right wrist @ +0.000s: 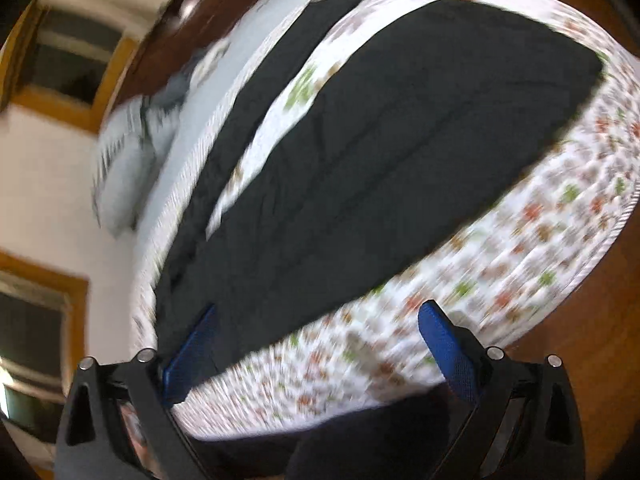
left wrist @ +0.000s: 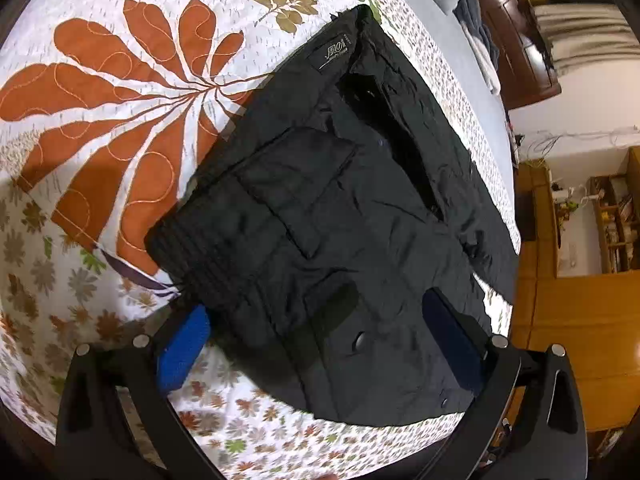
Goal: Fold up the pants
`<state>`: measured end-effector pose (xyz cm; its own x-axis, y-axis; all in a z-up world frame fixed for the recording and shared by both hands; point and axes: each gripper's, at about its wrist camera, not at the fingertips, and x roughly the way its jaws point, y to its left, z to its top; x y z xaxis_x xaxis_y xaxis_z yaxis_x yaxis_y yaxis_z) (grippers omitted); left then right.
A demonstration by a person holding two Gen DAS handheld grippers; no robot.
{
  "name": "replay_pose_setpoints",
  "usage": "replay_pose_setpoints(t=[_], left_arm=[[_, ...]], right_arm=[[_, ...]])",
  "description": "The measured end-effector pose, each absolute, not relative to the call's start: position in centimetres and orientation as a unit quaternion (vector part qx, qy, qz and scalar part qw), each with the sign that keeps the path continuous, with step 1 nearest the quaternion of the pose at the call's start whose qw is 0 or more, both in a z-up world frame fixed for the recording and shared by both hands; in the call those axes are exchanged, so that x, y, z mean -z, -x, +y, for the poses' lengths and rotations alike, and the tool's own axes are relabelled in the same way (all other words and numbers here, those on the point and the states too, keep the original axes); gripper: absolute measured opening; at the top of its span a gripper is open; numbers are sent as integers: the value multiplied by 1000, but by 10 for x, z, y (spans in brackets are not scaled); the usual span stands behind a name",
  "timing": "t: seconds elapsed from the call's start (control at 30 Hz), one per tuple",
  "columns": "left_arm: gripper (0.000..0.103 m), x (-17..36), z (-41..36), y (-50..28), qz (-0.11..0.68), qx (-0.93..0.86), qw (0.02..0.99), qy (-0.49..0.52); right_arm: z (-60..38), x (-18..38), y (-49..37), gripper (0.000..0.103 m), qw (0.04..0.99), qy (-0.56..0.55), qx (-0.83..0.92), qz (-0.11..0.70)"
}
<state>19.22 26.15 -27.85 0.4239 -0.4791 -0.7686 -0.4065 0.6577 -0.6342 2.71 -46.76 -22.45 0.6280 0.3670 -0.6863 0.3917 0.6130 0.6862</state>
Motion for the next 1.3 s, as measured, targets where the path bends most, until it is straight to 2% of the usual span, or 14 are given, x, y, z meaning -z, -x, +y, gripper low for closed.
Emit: replay_pose_setpoints(t=[0.17,0.2,0.27,0.37,0.5,0.57,0.63,0.67,0.7,0.83,0.87,0.93,1.13,1.3], left_arm=[[99,279,252,-191,521,15,760,388],[94,278,249,-191,524,5,765,375],[73,278,249,-189,531,-16,769,355],[54,280,256,-183,534,-43,769,348],[51,282,264,-177,522,-46,768,368],[52,283,265,-176,515,-52,767,379],[52,282,263,-176,515,-64,769,373],[48,280,260,-175,519,-72,771,362],[45,279,258,-176,522,-79,773,352],[23,272,258,-174,518,-102,772,353],[21,269,259,-173,515,-106,774,353],[19,262,263,-169,512,-114,776,351],[18,259,289,-144,517,-126,761,372],[28,270,306,-124,508,-118,769,371]], right_arm=[[-563,244,-4,100,749,-561,63,345],[-579,248,0,100,743,-580,65,328],[-594,251,2,100,740,-592,66,313],[-612,256,3,100,739,-600,64,300],[-628,265,-9,98,741,-603,64,287],[-630,269,-16,88,740,-607,61,284],[-634,273,-24,71,741,-604,57,288],[-634,275,-29,67,742,-600,59,295],[-634,277,-32,58,742,-596,59,301],[-624,274,-44,21,753,-567,58,329],[-621,273,-44,18,753,-565,58,331],[-614,270,-45,14,755,-560,58,335],[-586,258,-48,14,765,-532,48,360],[-568,273,-56,14,764,-495,71,408]])
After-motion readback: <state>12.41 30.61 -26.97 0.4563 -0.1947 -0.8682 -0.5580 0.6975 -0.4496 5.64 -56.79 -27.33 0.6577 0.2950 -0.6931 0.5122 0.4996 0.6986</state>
